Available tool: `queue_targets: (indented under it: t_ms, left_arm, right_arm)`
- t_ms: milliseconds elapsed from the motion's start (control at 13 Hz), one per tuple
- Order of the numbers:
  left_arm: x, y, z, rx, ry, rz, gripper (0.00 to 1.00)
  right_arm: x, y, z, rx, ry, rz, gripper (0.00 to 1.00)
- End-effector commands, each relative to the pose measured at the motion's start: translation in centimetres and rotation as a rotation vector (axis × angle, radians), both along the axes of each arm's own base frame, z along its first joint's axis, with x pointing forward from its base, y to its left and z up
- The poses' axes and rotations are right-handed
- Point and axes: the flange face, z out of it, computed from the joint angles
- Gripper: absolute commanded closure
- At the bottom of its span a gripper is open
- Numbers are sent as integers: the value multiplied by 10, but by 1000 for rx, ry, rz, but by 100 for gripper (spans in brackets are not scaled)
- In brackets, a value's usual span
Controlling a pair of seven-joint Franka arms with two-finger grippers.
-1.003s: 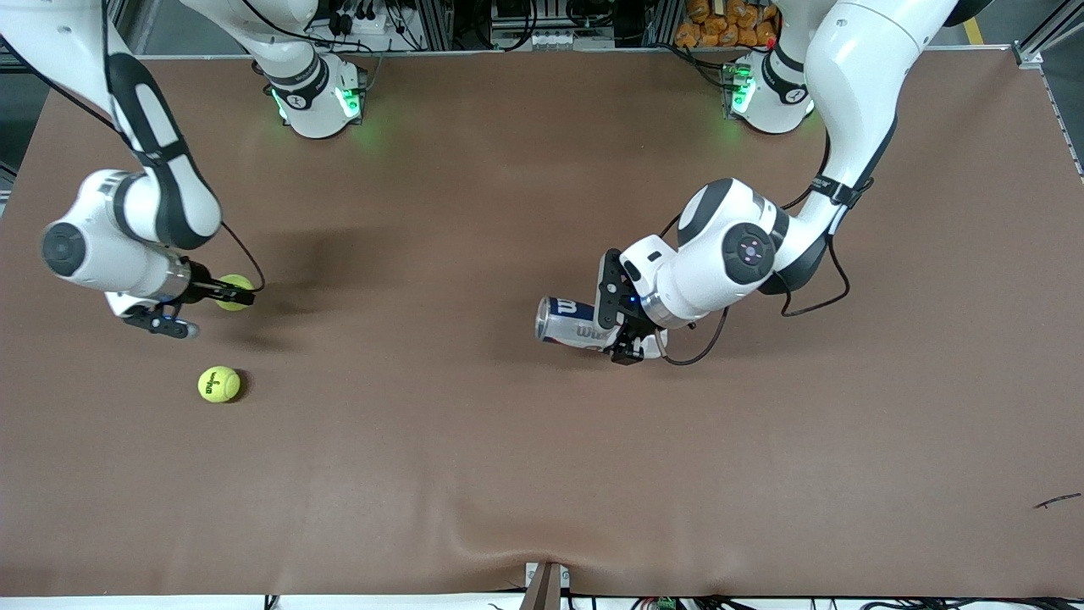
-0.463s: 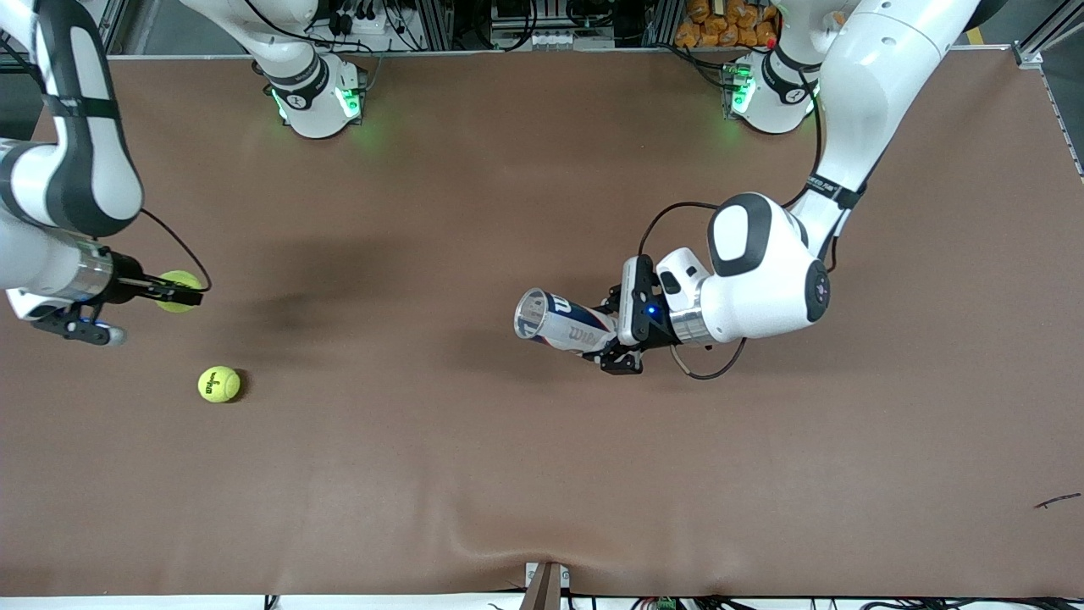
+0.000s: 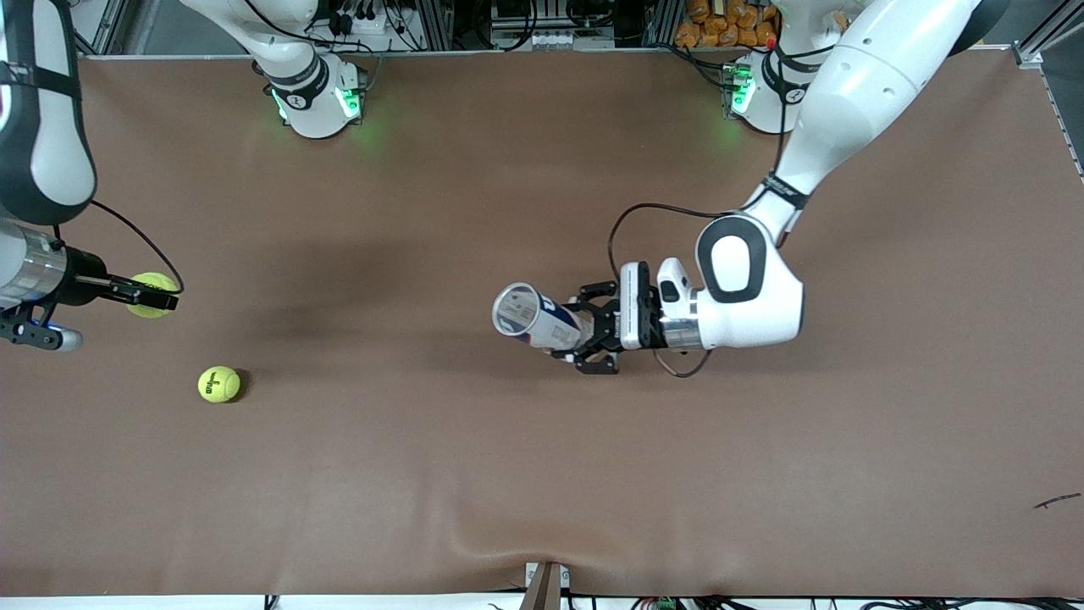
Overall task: Insert tennis ball vertically with right arm
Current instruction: 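Lift the can upright with the left gripper while the right gripper lifts the ball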
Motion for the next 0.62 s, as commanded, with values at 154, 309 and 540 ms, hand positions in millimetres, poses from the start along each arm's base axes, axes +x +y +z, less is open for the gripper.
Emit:
queue_targets:
  t_ms: [154,309,540]
  left_arm:
    - [-24,-52,-29,-107,53,-1,22]
    - [-39,-73,-57,-211,40,54,22]
    - [-80,-119,-93,-312,39,126,21]
  right_arm:
    - [15,26,36,35,-2,-57,40]
    - [21,59,45,23,-7,-88,40]
    - [27,108,63,29,-18,-185,40]
